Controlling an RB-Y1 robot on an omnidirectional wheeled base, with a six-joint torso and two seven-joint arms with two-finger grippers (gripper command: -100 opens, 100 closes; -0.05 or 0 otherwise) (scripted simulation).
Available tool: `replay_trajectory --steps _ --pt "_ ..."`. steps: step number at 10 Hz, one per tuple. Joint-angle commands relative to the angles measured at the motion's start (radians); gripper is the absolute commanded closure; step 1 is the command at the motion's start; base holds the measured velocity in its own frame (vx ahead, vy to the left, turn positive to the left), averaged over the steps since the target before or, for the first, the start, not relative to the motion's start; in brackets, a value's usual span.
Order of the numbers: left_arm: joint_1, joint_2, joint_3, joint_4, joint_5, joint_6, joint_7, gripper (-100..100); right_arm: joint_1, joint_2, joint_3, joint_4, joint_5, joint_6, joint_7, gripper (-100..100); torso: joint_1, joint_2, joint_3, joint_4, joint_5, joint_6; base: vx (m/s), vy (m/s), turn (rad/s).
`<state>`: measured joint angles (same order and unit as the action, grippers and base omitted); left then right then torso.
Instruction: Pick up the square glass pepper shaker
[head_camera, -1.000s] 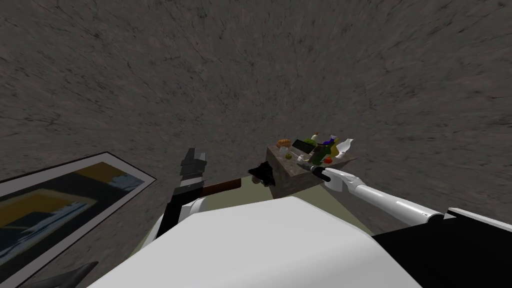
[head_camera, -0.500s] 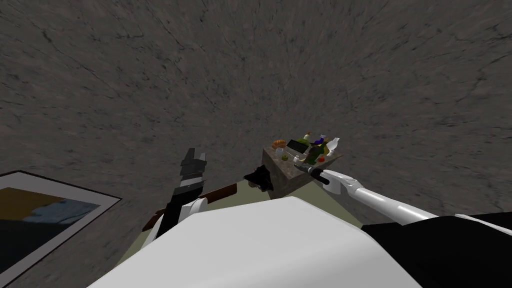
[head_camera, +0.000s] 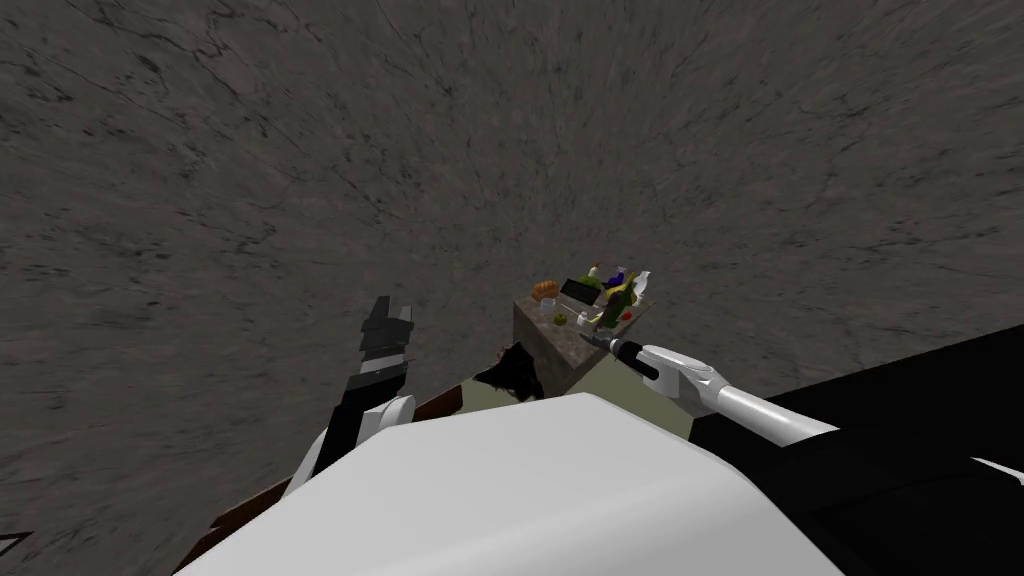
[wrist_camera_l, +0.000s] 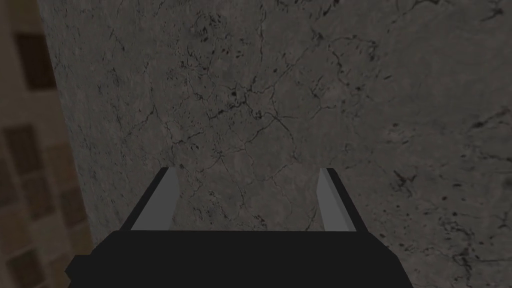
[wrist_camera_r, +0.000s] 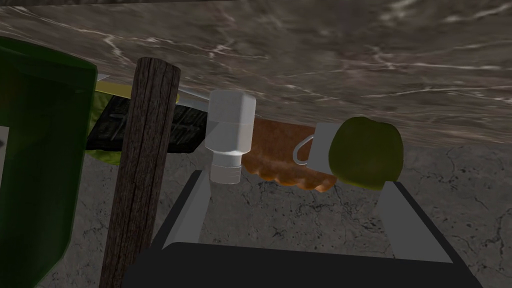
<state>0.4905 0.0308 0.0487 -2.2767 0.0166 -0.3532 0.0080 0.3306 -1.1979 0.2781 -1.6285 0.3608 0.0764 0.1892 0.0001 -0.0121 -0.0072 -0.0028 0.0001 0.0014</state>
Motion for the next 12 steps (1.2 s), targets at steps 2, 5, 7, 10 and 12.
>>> replay_trajectory --steps 2,5,7,10,12 --pt "0.000 0.000 0.000 0.000 0.000 0.000 0.000 0 0.044 0.018 -0.017 -0.076 0.040 -0.019 0.028 -100 -0.001 -0.001 0.000 0.000 0.000 0.000 0.180 0.041 -0.328" --pt "-0.001 0.000 0.000 0.000 0.000 0.000 0.000 0 0.033 0.022 -0.011 -0.060 0.040 -0.024 0.028 100 -0.001 0.011 0.006 0.002 0.000 -0.001 0.026 0.026 -0.059" --pt "-0.001 0.000 0.000 0.000 0.000 0.000 0.000 0 0.032 0.022 -0.011 -0.060 0.040 -0.024 0.028 100 -0.003 0.013 0.007 0.003 0.000 -0.001 0.000 0.000 0.000" --pt "-0.001 0.000 0.000 0.000 0.000 0.000 0.000 0 0.032 0.022 -0.011 -0.060 0.040 -0.024 0.028 0 -0.003 0.013 0.008 0.003 -0.001 -0.001 0.000 0.000 0.000" --pt "-0.001 0.000 0.000 0.000 0.000 0.000 0.000 0 0.040 -0.017 -0.007 -0.027 0.026 -0.043 0.000 -100 -0.004 0.015 0.008 0.003 -0.001 -0.002 -0.043 -0.051 0.268"
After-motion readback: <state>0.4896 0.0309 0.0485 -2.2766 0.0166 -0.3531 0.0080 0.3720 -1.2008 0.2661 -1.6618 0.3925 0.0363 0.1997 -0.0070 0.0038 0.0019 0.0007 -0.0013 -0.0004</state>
